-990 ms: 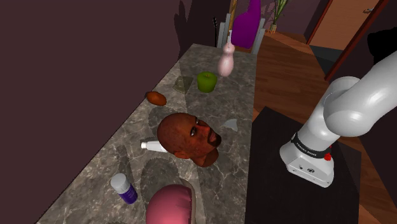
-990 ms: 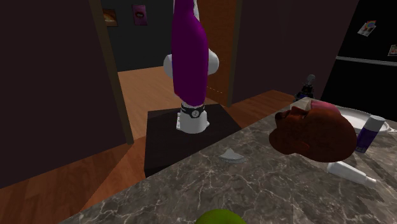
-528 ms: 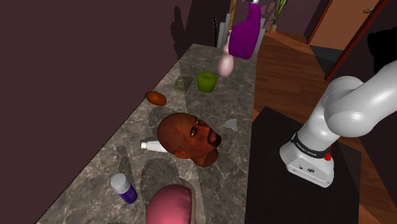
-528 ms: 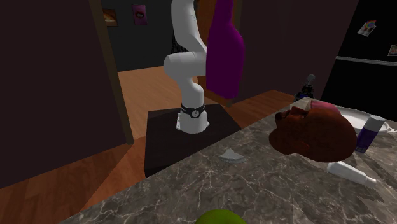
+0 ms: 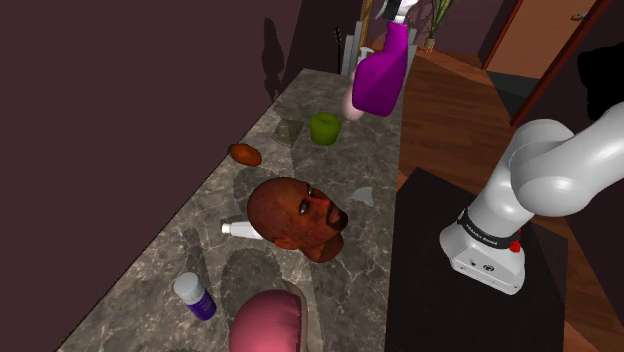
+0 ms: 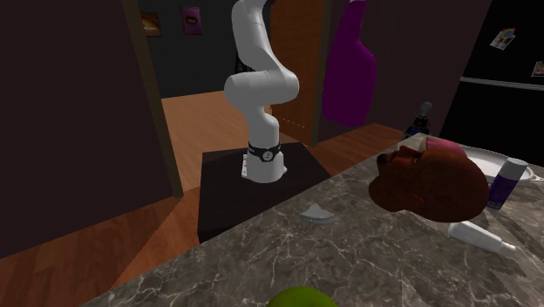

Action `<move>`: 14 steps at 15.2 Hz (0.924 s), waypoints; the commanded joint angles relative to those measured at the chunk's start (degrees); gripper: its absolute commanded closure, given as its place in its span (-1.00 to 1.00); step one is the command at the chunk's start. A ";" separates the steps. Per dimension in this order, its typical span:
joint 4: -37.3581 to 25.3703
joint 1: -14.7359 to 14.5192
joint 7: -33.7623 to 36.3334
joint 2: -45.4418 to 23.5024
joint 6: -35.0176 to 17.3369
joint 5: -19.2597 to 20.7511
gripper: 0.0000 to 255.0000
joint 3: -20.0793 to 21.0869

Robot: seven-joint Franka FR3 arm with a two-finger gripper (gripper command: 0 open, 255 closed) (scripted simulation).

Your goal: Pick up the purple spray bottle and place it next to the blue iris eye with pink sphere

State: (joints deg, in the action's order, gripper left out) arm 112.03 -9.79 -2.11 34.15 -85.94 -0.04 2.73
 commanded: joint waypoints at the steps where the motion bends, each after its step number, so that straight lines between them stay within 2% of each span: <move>1: 1.49 -0.67 2.88 1.25 -0.24 -1.02 1.00 2.33; 7: 2.97 -2.59 11.11 2.55 -0.64 -4.23 1.00 9.38; 14: 1.89 -4.46 20.96 1.26 -1.53 -7.68 1.00 18.07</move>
State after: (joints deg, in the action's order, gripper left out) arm 113.77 -13.96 17.09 35.74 -86.83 -7.14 19.23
